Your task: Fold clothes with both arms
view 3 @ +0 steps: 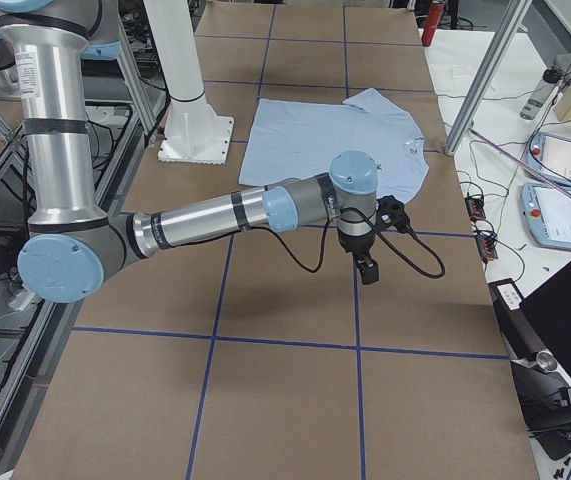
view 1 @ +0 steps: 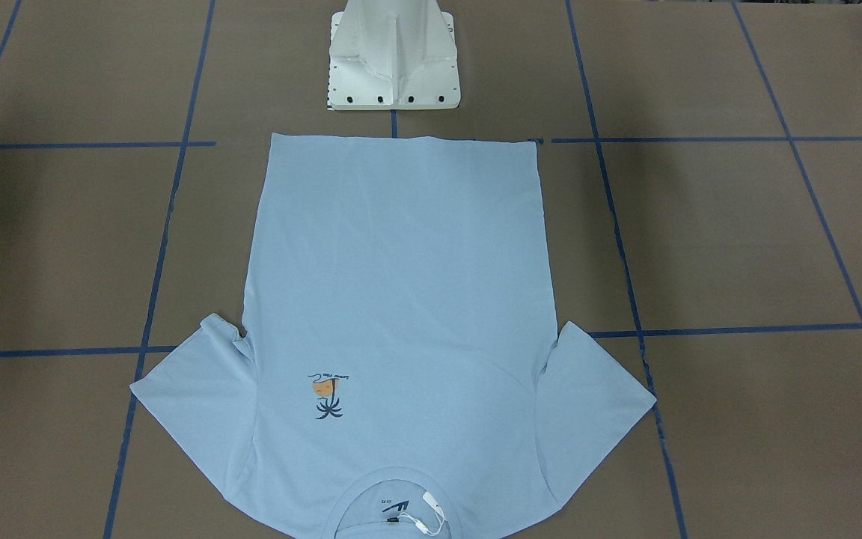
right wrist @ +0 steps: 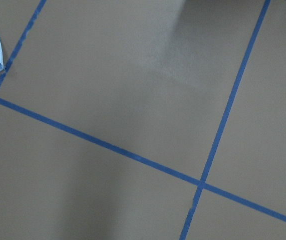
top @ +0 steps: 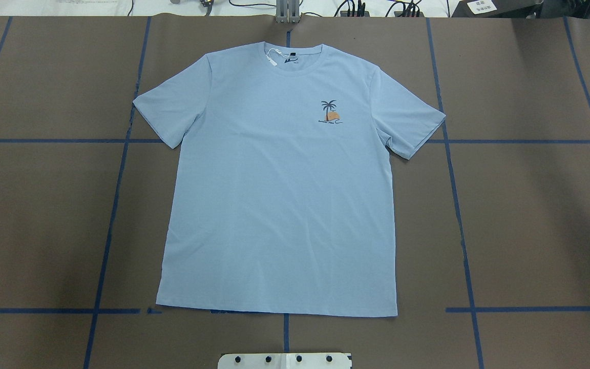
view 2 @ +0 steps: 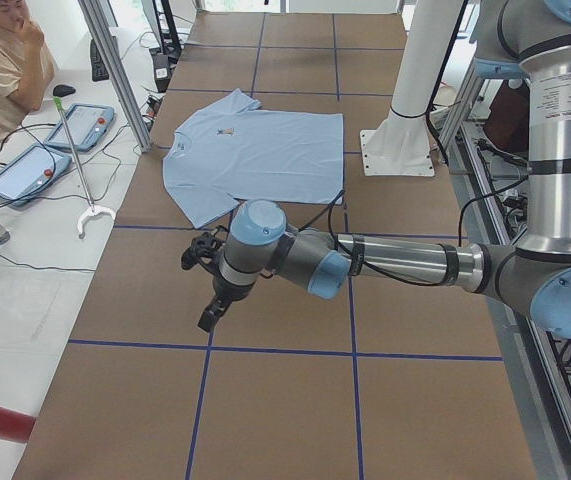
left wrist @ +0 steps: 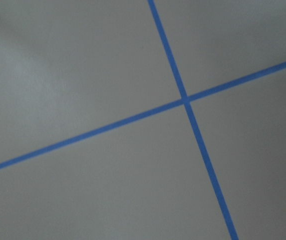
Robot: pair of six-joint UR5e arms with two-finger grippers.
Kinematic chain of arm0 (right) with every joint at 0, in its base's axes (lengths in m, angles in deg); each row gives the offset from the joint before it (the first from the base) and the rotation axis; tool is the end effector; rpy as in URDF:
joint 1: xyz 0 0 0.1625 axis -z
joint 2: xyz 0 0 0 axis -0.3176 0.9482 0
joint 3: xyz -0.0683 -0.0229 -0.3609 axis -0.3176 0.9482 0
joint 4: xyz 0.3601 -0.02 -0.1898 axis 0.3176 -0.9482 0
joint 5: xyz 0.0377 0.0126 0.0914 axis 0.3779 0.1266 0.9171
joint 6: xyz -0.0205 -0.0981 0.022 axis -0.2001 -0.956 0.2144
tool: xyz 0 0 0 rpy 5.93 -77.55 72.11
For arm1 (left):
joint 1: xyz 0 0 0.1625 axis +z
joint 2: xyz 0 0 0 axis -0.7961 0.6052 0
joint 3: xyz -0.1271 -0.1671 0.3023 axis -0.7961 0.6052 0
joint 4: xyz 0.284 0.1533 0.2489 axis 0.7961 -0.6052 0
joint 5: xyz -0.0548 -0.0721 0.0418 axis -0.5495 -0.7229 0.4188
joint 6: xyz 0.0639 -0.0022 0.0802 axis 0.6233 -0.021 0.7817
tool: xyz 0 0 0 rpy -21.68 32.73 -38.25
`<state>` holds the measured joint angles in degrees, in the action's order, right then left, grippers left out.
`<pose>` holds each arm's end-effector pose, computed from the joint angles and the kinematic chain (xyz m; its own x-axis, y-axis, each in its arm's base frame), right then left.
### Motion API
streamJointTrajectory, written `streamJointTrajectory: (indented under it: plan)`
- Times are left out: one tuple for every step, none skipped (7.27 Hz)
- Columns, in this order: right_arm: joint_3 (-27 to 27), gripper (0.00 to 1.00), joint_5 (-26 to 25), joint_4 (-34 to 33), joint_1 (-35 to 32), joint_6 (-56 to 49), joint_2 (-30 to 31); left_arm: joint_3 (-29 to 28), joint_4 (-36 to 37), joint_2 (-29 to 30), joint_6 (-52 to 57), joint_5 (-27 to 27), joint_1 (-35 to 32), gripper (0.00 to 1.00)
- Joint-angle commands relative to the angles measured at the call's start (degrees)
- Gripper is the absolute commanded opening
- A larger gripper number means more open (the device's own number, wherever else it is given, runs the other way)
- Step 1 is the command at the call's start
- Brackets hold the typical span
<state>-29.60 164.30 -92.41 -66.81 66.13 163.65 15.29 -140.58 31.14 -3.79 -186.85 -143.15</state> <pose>0.0223 -0.5253 0.4579 0.7154 -0.3698 0.5929 0.1401 0.9072 0.3967 -0.0742 -0.4868 0.5051 0.7883 0.4369 -0.4333 -0.1120 0.7942 0.5972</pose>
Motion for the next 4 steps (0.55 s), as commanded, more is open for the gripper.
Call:
streamJointTrajectory:
  plan:
    - [7.89,1.00,1.99,6.62,0.78,0.75,-3.27,-3.10,-12.94,1.97,0.01,-0.26,0.04,1.00]
    - [12.89,1.00,5.05,14.58,0.78,0.75,-3.98,-3.04,-13.59,1.79,0.01,-0.35,0.04,1.00]
    - [14.60,1.00,5.52,18.14,2.87,3.54,-5.29,-3.04,-13.68,1.79,0.10,-0.35,0.04,1.00]
    - [14.27,1.00,4.30,18.70,8.20,16.88,-7.91,-3.04,-13.68,1.88,0.10,-0.35,0.04,1.00]
